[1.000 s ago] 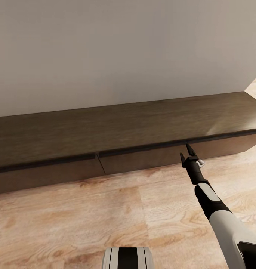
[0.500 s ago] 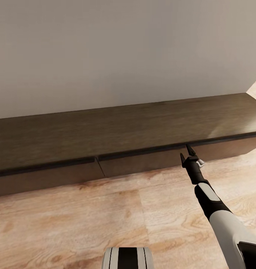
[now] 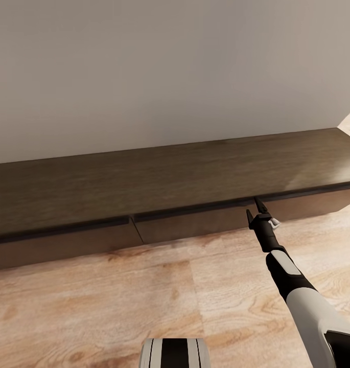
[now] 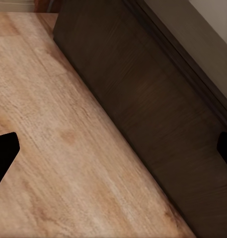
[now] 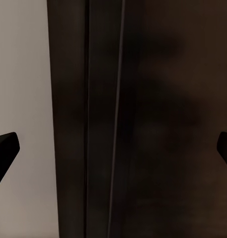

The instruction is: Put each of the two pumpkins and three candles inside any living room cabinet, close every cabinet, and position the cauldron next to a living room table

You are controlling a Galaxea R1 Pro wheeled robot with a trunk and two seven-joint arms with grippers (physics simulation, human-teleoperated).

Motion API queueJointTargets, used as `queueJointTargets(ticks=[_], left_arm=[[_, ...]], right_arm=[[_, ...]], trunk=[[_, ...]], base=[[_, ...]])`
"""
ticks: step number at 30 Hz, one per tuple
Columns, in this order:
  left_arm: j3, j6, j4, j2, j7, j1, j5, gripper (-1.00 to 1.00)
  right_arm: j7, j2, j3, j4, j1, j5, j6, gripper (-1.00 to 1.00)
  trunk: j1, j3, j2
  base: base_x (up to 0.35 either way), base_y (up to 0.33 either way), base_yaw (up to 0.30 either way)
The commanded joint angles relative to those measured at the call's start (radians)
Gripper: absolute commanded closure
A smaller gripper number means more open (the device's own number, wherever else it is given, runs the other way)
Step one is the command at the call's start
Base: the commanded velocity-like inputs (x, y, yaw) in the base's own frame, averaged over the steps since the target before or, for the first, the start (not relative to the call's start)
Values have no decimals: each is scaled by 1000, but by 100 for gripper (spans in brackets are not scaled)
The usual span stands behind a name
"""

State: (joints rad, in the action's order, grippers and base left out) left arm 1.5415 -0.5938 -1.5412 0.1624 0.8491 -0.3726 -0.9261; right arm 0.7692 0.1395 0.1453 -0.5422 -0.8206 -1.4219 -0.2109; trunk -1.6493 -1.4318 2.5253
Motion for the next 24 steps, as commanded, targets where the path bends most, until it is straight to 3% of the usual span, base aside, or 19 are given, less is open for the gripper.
queueJointTargets(ticks=[1, 20, 21, 24], left_arm=[[0, -7, 0, 0, -1, 0, -7, -100], [0, -7, 0, -1, -2, 0, -7, -100], [0, -7, 0, -1, -2, 0, -7, -100], [0, -8, 0, -1, -2, 0, -7, -100]], right_arm=[[2, 0, 0, 1, 0, -11, -10, -100], [2, 0, 0, 1, -1, -11, -10, -100], [2, 0, 0, 1, 0, -11, -10, 100], [2, 0, 0, 1, -1, -11, -10, 100]], trunk=[[0, 0, 0], [0, 0, 0], [0, 0, 0], [0, 0, 0]], base=[[3, 0, 0], [31, 0, 0], [6, 0, 0], [4, 0, 0]])
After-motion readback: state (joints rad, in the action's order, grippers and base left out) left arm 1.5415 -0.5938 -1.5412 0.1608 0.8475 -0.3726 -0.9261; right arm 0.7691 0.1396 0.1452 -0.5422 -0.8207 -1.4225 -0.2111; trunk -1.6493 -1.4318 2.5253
